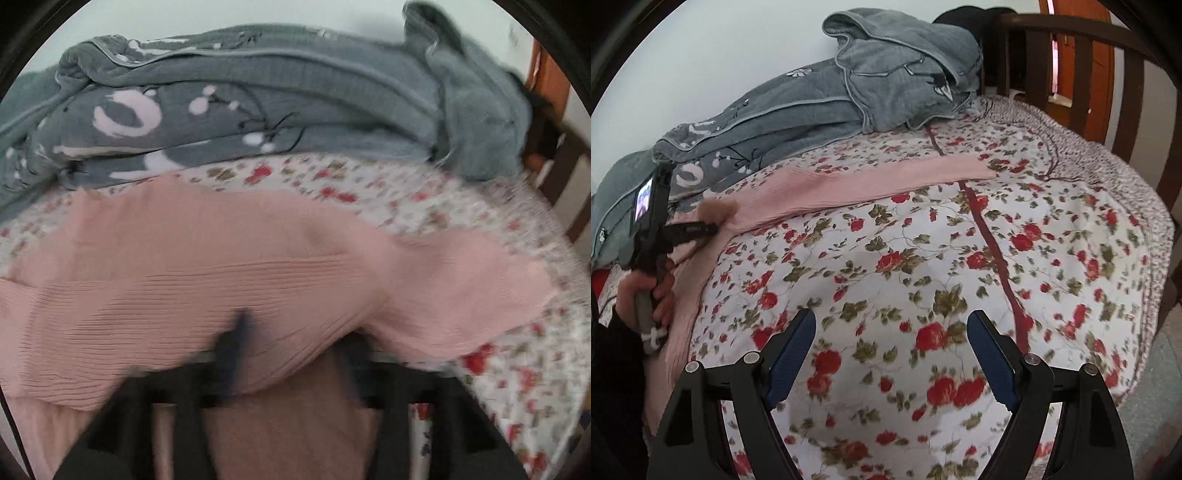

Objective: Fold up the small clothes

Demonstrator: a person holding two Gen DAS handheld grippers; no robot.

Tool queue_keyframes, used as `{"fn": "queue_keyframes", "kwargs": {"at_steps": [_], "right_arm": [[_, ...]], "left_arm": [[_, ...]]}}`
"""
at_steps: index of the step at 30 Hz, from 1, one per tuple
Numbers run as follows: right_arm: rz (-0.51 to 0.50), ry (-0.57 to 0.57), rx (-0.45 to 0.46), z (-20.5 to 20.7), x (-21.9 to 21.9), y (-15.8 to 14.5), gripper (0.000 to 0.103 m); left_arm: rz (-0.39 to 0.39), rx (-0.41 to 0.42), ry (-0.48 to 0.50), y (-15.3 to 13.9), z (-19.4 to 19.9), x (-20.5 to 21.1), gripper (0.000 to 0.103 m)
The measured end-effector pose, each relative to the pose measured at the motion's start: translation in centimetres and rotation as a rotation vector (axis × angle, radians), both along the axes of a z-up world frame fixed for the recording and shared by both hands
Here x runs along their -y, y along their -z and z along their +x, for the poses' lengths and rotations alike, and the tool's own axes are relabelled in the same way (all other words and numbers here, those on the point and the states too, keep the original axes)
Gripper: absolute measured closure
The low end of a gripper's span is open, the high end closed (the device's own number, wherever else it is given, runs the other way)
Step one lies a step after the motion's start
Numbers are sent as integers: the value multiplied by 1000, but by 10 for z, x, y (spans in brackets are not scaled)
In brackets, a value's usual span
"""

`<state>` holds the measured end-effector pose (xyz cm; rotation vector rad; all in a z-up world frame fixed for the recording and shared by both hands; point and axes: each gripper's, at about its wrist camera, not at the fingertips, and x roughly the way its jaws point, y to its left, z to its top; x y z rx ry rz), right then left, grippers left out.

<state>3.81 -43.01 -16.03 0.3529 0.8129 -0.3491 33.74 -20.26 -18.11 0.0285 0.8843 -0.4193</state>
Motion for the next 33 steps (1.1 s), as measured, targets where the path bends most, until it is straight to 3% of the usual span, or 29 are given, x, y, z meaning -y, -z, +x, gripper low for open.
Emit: {"fn": "queue_keyframes", "kwargs": {"at_steps": [1,3,6,10,14,20,29,33], "right_arm": [[8,-11,8,6,3,0,19],[4,-28,27,21,8,-2,19],[-43,-23,52,46,18,-8,20],[-85,1,70,77,36,-8,42],[3,31,54,104,63,6,66],[127,96,45,130,99,28,66],[179,202,-12,148,135,37,67],[201,247,13,153,149,37,67]], "left_arm": [[-40,26,-13,-2,-3,-4,9],[-109,76,-18,-5,-13,-13,9],[-152,88,-9,-6,-20,-16,9],[-171,66,-13,-4,-16,-17,8],[-186,42,3,-2,-6,-17,8],[-196,38,1,-1,-5,-19,9],[-189,38,6,-1,-4,-16,8],[-193,43,3,-2,-5,-17,8]]}}
